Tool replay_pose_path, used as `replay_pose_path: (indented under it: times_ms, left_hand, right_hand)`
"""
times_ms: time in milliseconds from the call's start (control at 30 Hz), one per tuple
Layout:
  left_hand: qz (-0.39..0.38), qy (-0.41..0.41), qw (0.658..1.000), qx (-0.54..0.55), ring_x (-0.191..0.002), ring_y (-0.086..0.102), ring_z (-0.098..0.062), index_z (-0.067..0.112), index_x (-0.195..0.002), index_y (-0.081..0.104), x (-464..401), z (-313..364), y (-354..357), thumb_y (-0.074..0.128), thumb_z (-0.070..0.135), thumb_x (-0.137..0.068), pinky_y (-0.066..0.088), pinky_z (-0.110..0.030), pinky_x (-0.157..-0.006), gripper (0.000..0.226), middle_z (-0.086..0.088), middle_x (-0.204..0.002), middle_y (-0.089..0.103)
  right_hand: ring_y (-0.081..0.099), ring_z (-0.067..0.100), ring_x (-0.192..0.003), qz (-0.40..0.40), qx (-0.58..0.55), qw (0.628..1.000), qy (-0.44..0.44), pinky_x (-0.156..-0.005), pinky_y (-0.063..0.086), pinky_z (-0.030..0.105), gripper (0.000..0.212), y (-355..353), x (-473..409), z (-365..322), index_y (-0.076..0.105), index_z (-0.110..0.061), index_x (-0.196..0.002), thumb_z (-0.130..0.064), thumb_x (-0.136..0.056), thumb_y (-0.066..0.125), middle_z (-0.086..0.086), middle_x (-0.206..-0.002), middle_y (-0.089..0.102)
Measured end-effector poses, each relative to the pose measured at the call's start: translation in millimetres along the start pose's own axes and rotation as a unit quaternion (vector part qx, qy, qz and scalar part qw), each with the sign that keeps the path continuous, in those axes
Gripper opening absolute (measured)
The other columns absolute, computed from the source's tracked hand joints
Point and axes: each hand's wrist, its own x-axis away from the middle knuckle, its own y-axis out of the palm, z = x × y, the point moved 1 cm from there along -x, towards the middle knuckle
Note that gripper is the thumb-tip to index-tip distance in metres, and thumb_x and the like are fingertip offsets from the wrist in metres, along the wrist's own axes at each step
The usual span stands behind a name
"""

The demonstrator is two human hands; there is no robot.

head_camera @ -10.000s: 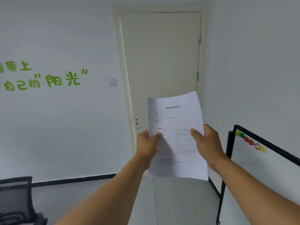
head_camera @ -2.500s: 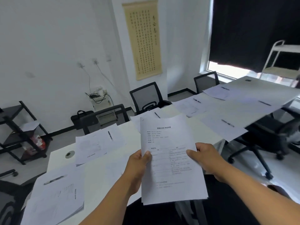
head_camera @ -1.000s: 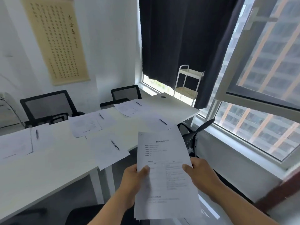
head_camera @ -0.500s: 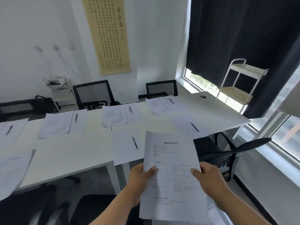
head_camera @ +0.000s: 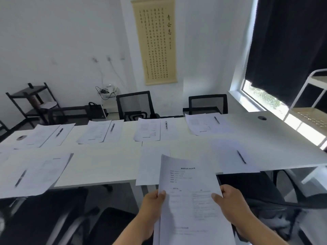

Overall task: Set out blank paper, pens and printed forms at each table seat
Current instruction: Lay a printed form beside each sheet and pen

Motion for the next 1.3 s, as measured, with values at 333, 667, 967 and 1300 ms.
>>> replay_pose_path:
  times_ms: [333, 667, 967, 1300]
  left_hand:
    - [0.047, -0.043, 0.998, 0.013, -0.108, 0.080, -0.030, 0.013, -0.117, 0.081, -130.7, 18.6, -14.7, 0.051, 0.022, -0.116, 0.060, -0.054, -0.107, 0.031, -0.006, -0.110, 0.085]
    - [0.034, -0.111, 0.992, 0.041, -0.110, 0.081, -0.028, 0.018, -0.126, 0.079, -232.0, 36.8, -34.5, 0.048, 0.027, -0.119, 0.062, -0.051, -0.105, 0.033, -0.005, -0.118, 0.084]
    - [0.038, -0.154, 0.986, 0.055, -0.110, 0.080, -0.034, 0.019, -0.125, 0.078, -268.2, 35.7, -42.7, 0.049, 0.030, -0.118, 0.061, -0.058, -0.103, 0.032, -0.007, -0.117, 0.084]
    - [0.056, -0.165, 0.979, 0.108, -0.107, 0.080, -0.040, 0.010, -0.123, 0.077, -281.0, 37.2, -63.3, 0.053, 0.026, -0.117, 0.061, -0.062, -0.102, 0.030, -0.016, -0.117, 0.083]
  right_hand:
    - [0.054, 0.016, -0.067, -0.048, 0.021, 0.999, 0.007, -0.062, 0.042, 0.029, 0.013, 35.1, -144.8, -37.9, 0.064, -0.007, -0.095, -0.016, -0.104, 0.064, 0.004, -0.083, 0.067]
    - [0.053, 0.019, -0.066, -0.082, 0.019, 0.994, 0.072, -0.059, 0.042, 0.029, 0.020, 85.3, -267.7, -33.3, 0.059, -0.004, -0.090, -0.016, -0.104, 0.066, 0.006, -0.078, 0.061]
    - [0.049, 0.019, -0.067, -0.111, 0.036, 0.990, 0.085, -0.059, 0.039, 0.030, 0.026, 115.1, -314.2, -20.6, 0.050, -0.012, -0.083, -0.016, -0.104, 0.065, 0.005, -0.078, 0.056]
    - [0.065, 0.026, -0.081, -0.065, 0.064, 0.993, 0.073, -0.066, 0.052, 0.035, 0.019, 109.4, -360.8, -2.9, 0.057, -0.006, -0.098, -0.021, -0.109, 0.055, 0.010, -0.096, 0.067]
